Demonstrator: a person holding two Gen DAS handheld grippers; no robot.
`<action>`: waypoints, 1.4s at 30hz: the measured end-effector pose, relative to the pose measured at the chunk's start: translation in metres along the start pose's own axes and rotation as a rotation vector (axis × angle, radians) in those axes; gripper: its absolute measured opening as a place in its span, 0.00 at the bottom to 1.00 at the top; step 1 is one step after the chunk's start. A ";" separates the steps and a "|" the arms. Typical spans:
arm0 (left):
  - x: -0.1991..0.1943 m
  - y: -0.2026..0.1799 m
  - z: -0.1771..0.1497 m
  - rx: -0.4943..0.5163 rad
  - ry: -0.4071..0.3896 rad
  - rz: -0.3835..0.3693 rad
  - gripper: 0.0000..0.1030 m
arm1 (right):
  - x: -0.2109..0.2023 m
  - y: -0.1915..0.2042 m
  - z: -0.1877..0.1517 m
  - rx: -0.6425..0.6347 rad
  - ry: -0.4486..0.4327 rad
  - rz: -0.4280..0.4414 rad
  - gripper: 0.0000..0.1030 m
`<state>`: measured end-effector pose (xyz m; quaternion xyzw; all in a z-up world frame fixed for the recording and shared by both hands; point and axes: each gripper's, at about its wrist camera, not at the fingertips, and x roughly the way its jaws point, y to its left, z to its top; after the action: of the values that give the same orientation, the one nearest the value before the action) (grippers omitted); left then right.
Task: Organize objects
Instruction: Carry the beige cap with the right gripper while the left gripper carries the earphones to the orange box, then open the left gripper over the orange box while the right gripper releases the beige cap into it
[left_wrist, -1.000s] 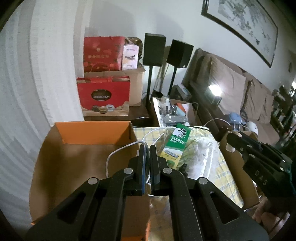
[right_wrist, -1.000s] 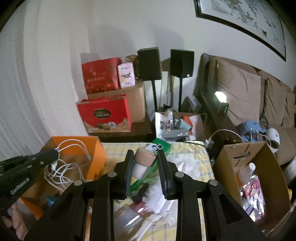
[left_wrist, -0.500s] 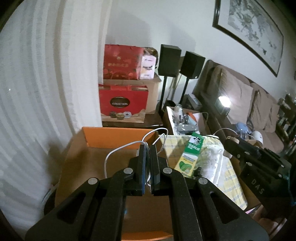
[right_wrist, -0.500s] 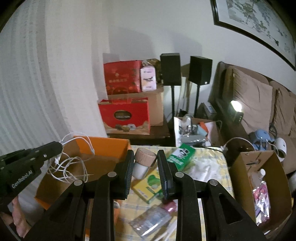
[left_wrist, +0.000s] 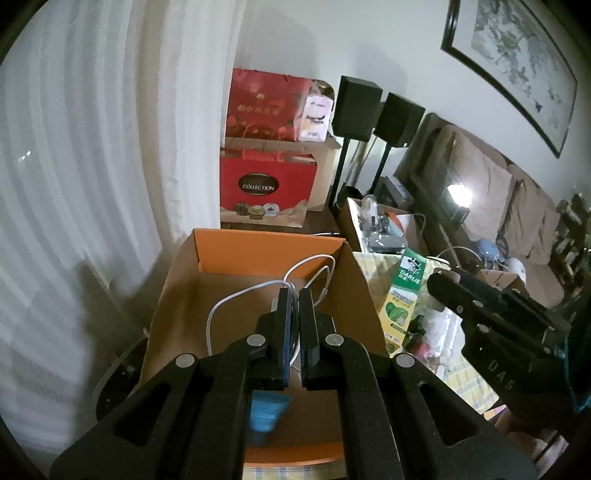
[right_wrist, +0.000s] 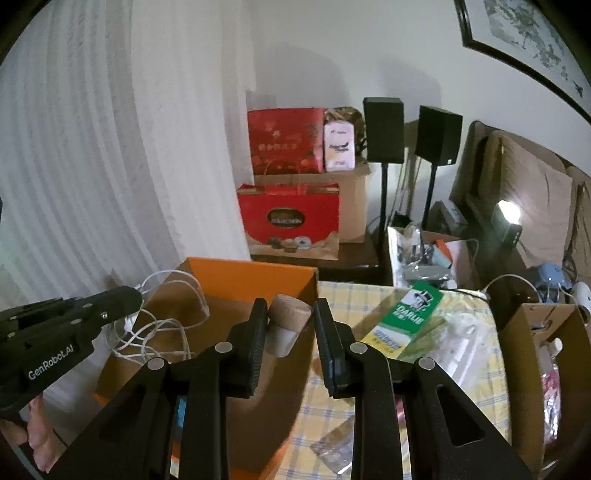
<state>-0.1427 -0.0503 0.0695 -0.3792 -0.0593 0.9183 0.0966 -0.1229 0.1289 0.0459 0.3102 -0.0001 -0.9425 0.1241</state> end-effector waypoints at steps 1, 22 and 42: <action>0.003 0.002 -0.001 -0.007 0.004 -0.005 0.03 | 0.002 0.001 -0.002 -0.001 0.004 0.003 0.24; 0.063 0.007 -0.027 -0.043 0.123 -0.003 0.49 | 0.038 0.004 -0.038 -0.004 0.101 0.034 0.24; 0.027 0.035 -0.040 -0.034 0.012 0.125 0.90 | 0.037 0.017 -0.062 -0.017 0.115 0.059 0.25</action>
<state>-0.1372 -0.0774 0.0162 -0.3890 -0.0505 0.9193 0.0332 -0.1114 0.1090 -0.0239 0.3625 0.0058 -0.9191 0.1544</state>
